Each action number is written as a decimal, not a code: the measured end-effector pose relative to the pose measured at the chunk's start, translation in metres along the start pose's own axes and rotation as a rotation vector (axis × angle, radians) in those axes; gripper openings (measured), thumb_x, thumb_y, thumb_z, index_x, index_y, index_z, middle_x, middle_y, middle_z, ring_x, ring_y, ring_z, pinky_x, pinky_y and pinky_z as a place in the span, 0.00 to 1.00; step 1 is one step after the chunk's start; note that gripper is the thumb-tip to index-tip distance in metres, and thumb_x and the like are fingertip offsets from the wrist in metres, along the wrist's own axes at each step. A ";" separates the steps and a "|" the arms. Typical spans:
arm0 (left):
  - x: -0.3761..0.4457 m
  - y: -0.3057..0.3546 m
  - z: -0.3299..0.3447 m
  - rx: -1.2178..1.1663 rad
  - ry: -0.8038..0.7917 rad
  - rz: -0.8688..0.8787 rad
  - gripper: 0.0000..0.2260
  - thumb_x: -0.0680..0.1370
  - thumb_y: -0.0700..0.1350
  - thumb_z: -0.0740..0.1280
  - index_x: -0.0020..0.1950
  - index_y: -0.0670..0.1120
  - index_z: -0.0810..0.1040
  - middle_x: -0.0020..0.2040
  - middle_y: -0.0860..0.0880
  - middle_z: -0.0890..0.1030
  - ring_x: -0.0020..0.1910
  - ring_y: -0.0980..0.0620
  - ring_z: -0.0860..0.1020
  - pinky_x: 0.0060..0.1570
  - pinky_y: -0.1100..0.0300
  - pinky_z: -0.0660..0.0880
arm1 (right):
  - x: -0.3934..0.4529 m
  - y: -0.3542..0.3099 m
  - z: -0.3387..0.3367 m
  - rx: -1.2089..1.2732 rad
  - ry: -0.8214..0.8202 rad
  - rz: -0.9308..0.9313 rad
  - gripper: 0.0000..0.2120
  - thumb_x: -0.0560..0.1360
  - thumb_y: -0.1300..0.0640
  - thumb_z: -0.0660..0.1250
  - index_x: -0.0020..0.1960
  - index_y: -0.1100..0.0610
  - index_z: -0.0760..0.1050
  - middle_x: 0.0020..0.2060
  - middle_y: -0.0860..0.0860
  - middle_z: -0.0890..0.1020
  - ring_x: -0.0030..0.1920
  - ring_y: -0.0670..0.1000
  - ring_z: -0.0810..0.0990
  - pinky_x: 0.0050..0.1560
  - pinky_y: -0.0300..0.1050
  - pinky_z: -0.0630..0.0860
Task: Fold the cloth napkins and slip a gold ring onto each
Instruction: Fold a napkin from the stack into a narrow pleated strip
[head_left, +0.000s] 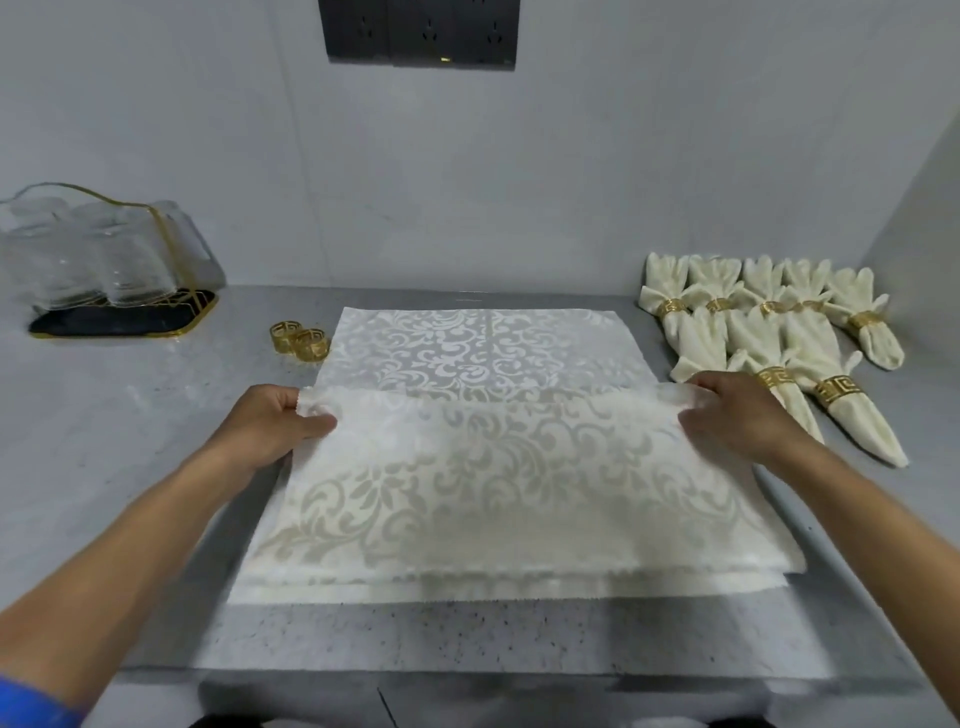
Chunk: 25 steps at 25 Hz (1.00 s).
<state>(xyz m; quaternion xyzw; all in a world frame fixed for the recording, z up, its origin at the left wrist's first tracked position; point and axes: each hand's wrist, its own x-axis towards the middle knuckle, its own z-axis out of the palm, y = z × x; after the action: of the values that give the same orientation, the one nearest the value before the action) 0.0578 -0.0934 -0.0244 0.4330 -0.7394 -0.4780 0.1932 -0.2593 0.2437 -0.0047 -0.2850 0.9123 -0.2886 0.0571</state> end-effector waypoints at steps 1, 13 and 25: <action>0.007 -0.001 0.003 0.017 0.023 0.004 0.02 0.73 0.38 0.75 0.45 0.40 0.84 0.41 0.45 0.86 0.42 0.45 0.84 0.40 0.59 0.77 | 0.008 -0.002 0.005 -0.054 0.031 -0.013 0.10 0.72 0.64 0.69 0.53 0.58 0.80 0.48 0.52 0.81 0.49 0.56 0.79 0.41 0.44 0.69; 0.039 -0.027 0.024 0.605 0.312 0.329 0.16 0.73 0.43 0.72 0.31 0.38 0.71 0.27 0.44 0.74 0.29 0.46 0.71 0.28 0.57 0.63 | 0.038 0.017 0.056 -0.275 0.257 -0.128 0.07 0.73 0.61 0.63 0.37 0.56 0.71 0.34 0.55 0.78 0.34 0.55 0.69 0.33 0.47 0.65; -0.114 -0.003 0.100 0.879 -0.185 0.284 0.25 0.84 0.54 0.43 0.81 0.51 0.42 0.80 0.54 0.38 0.79 0.53 0.39 0.77 0.48 0.39 | -0.122 -0.081 0.126 -0.220 -0.056 -0.273 0.32 0.78 0.41 0.40 0.78 0.52 0.58 0.78 0.52 0.61 0.77 0.55 0.60 0.76 0.51 0.54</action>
<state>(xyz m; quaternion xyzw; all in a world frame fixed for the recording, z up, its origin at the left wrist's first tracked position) 0.0519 0.0546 -0.0589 0.3238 -0.9377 -0.1251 -0.0118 -0.0848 0.1944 -0.0707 -0.4188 0.8891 -0.1843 0.0111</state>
